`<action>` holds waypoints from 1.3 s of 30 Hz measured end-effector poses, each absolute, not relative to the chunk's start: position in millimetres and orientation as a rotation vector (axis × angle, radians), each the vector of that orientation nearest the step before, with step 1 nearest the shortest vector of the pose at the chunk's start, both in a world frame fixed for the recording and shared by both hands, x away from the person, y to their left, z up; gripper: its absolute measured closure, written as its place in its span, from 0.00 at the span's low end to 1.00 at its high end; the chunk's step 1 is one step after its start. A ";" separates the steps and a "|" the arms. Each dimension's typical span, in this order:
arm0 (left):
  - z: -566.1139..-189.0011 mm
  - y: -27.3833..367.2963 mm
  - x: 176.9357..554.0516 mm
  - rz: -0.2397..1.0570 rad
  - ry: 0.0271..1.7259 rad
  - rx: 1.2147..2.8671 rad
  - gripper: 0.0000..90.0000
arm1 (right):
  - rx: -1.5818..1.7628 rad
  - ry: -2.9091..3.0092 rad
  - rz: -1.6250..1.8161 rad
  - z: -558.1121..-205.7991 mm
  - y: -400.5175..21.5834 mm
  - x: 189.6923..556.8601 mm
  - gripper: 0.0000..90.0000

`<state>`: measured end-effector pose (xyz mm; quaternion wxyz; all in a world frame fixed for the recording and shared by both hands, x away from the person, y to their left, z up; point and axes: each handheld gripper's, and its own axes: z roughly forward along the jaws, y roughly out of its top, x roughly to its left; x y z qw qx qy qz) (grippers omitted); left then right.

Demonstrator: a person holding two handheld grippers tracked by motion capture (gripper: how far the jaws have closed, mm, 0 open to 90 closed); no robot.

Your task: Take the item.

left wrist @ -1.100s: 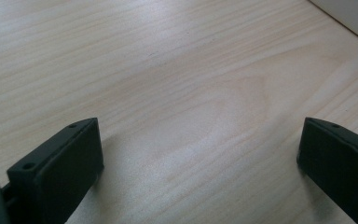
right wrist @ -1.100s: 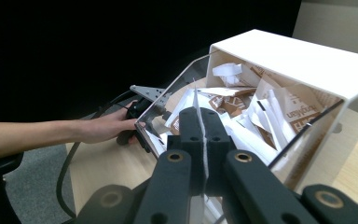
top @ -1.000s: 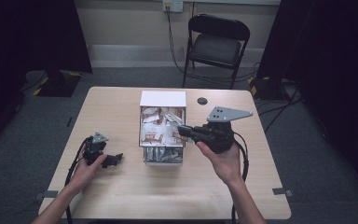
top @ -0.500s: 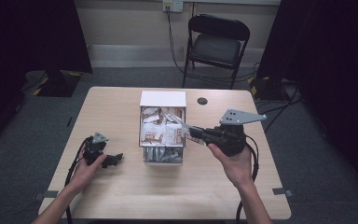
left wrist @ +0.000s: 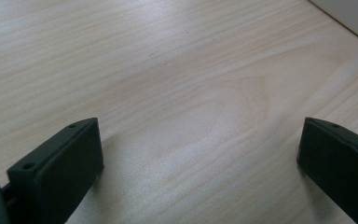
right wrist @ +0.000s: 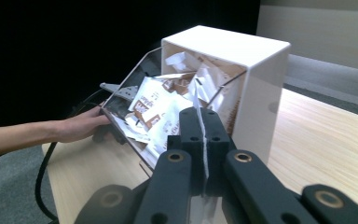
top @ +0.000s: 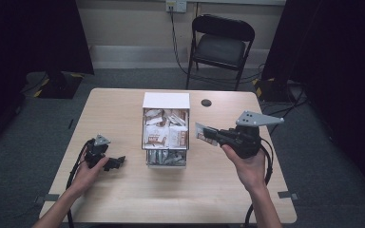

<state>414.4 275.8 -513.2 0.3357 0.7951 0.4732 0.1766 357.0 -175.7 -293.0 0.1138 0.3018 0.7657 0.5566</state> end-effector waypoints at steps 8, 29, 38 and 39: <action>-513.2 275.8 414.4 0.460 1.234 2.074 0.00 | 0.945 2.227 1.610 -302.2 -188.3 364.9 1.00; -513.2 275.8 414.4 0.460 1.234 2.074 0.00 | 1.038 2.253 1.524 -333.3 -195.0 386.8 1.00; -513.2 275.8 414.4 0.461 1.234 2.074 0.00 | 1.056 2.272 1.508 -341.4 -192.1 392.2 1.00; -513.2 275.8 414.4 0.461 1.234 2.074 0.00 | 1.055 2.273 1.507 -342.1 -191.1 392.6 1.00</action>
